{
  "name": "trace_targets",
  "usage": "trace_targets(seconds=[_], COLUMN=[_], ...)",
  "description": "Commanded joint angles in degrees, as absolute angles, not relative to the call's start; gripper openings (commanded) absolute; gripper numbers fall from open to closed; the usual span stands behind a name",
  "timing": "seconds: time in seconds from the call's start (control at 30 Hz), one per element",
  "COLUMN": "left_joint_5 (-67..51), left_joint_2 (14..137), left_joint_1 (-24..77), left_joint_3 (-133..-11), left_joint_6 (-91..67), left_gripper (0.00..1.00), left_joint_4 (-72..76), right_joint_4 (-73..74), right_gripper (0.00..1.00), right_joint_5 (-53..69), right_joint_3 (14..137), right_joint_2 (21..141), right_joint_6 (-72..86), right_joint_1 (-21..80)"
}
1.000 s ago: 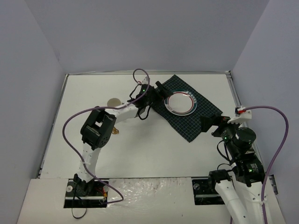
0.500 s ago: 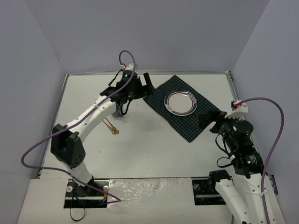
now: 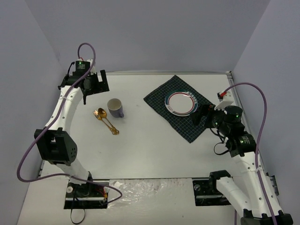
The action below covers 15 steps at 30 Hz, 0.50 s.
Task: Set the dinner table for one person
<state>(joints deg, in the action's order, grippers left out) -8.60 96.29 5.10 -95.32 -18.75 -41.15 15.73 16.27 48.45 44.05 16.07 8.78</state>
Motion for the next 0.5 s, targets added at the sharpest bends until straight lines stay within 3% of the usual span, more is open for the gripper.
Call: trace_targets(seconds=[0.0,0.47], left_joint_5=[-13.24,-14.33], left_joint_2=[100.52,111.32], left_joint_1=[4.81,4.75], left_joint_3=[-97.86,-99.47], left_joint_6=[-14.30,-13.63], left_gripper=[0.86,0.61], left_joint_4=[-39.57,-36.62], right_joint_4=[12.46,11.69], right_gripper=[1.00,1.00], right_joint_5=[18.85,18.36], right_joint_3=[51.08,49.56], right_joint_2=[44.72,45.21], right_joint_6=[14.77,14.85], right_joint_1=[9.23,9.31])
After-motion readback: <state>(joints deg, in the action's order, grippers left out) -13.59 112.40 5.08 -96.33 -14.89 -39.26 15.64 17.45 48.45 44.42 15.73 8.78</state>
